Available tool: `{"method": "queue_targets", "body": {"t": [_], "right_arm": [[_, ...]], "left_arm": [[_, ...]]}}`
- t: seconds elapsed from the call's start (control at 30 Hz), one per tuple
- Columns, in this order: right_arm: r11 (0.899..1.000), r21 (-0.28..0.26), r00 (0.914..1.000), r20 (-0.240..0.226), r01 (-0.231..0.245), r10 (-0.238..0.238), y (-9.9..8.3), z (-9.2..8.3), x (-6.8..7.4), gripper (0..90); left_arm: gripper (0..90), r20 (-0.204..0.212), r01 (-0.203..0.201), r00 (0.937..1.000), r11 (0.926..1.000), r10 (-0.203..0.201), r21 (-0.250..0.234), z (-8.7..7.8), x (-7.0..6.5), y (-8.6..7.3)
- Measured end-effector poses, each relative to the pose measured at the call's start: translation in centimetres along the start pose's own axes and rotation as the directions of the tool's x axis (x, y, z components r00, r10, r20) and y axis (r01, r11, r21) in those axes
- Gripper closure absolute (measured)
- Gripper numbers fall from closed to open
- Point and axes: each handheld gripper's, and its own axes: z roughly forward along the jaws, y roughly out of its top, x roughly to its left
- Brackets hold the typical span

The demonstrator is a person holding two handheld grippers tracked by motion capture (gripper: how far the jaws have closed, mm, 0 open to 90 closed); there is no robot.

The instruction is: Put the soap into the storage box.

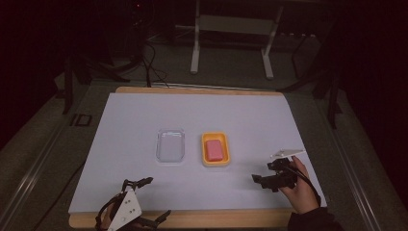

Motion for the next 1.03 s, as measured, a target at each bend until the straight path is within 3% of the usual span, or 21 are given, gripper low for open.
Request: {"method": "queue_targets", "body": {"t": [0.43,0.6,1.03], "right_arm": [[0.998,-0.051,0.9977,0.045,-0.048,0.05,-2.5,-1.1,-1.0,18.2],[0.997,-0.047,0.9963,0.06,-0.059,0.061,-3.4,-1.1,-1.2,18.3],[0.997,-0.049,0.996,0.064,-0.059,0.062,-3.5,-0.7,-1.4,18.3]], "left_arm": [[0.5,0.003,-0.003,1.0,1.0,0.003,0.0,0.0,0.0,0.0],[0.5,0.006,-0.001,1.0,1.0,0.001,-0.003,0.0,0.0,0.0],[0.5,0.006,-0.003,1.0,1.0,0.003,-0.003,0.0,0.0,0.1]]}}
